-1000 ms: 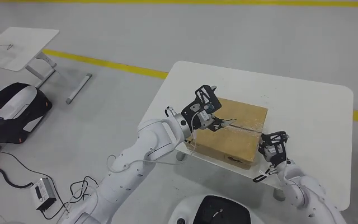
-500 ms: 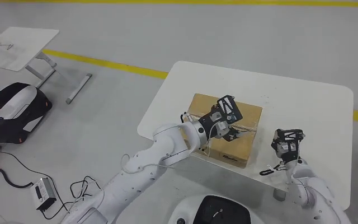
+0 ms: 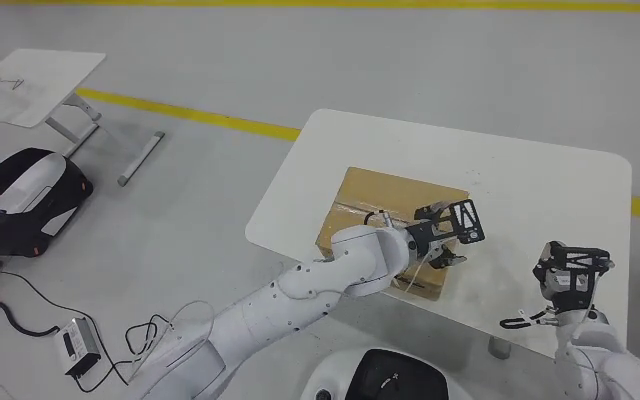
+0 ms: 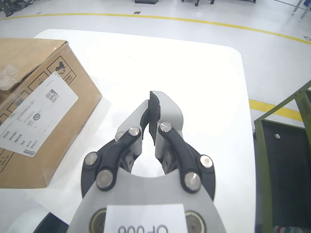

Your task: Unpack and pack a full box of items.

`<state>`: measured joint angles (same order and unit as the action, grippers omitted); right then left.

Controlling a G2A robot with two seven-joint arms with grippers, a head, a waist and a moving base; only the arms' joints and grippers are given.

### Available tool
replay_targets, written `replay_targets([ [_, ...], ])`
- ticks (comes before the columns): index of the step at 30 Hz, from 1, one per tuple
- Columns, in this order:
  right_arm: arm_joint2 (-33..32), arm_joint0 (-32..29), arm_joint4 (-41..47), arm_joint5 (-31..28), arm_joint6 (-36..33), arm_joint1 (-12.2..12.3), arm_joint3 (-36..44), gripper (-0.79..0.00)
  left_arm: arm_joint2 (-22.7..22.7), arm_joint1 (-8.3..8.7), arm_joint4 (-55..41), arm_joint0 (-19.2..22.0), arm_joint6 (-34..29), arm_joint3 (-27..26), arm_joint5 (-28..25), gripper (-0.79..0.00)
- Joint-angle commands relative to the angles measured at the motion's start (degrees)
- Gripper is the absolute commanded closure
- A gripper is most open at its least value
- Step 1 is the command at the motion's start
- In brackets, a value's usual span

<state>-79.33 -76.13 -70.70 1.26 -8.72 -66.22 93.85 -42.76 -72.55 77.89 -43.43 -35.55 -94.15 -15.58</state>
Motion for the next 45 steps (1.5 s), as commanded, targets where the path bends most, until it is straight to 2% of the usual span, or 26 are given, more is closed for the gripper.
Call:
replay_targets([
  [1, 0.03, -0.16, 0.02, -0.03, 0.04, -0.07, 0.06, 0.0, 0.84, -0.49, 0.24, 0.59, -1.0, 1.38, 0.66, -0.665],
  [8, -0.66, -0.46, 0.15, -0.41, 0.39, -0.21, 0.12, 0.0, 3.09, -2.15, 2.86, 2.9, -2.43, 5.09, 2.36, -0.542],
  [12, -1.19, -0.74, 0.68, -0.88, 0.71, -0.29, 0.12, 0.0, 4.05, -2.84, 3.82, 3.34, -3.6, 5.99, 1.81, -0.622],
  [15, -1.4, -0.86, 0.84, -1.17, 0.77, -0.35, 0.11, 0.0, 4.39, -3.25, 4.79, 3.47, -4.12, 6.93, 1.76, -0.619],
  [17, -1.56, -1.03, 0.87, -1.34, 0.94, -0.39, 0.05, 0.0, 4.53, -3.54, 5.4, 3.57, -4.26, 7.42, 2.02, -0.557],
  [22, -1.97, -1.26, 0.9, -1.61, 1.02, -0.47, -0.02, 0.0, 4.32, -4.18, 5.9, 3.7, -4.66, 8.77, 2.46, -0.465],
  [23, -2.02, -1.28, 0.88, -1.66, 1.01, -0.49, 0.0, 0.0, 4.18, -4.27, 5.94, 3.64, -4.65, 8.84, 2.54, -0.409],
  [25, -2.11, -1.27, 0.96, -1.77, 1.02, -0.54, 0.0, 0.0, 3.72, -4.4, 5.88, 3.52, -4.8, 8.95, 2.5, -0.363],
  [31, -1.97, -0.8, 0.83, -2.08, 0.83, -0.72, -0.07, 0.0, 2.09, -4.61, 5.7, 2.9, -5.68, 7.18, 2.18, -0.385],
  [33, -1.94, -0.6, 0.73, -2.15, 0.81, -0.77, -0.16, 0.0, 1.58, -4.64, 5.74, 2.55, -5.82, 6.44, 1.98, -0.446],
  [39, -1.93, -0.08, 0.35, -2.58, 0.61, -0.9, -0.48, 0.0, 0.24, -4.84, 5.67, 1.59, -5.78, 5.72, 2.02, -0.465],
  [41, -1.99, -0.02, 0.24, -2.66, 0.55, -0.94, -0.56, 0.0, -0.25, -4.88, 6.37, 1.79, -5.92, 5.89, 1.8, -0.437],
  [45, -2.19, 0.02, 0.22, -2.76, 0.51, -1.01, -0.85, 0.0, -0.99, -5.03, 6.77, 1.7, -5.86, 6.78, 1.45, -0.437],
])
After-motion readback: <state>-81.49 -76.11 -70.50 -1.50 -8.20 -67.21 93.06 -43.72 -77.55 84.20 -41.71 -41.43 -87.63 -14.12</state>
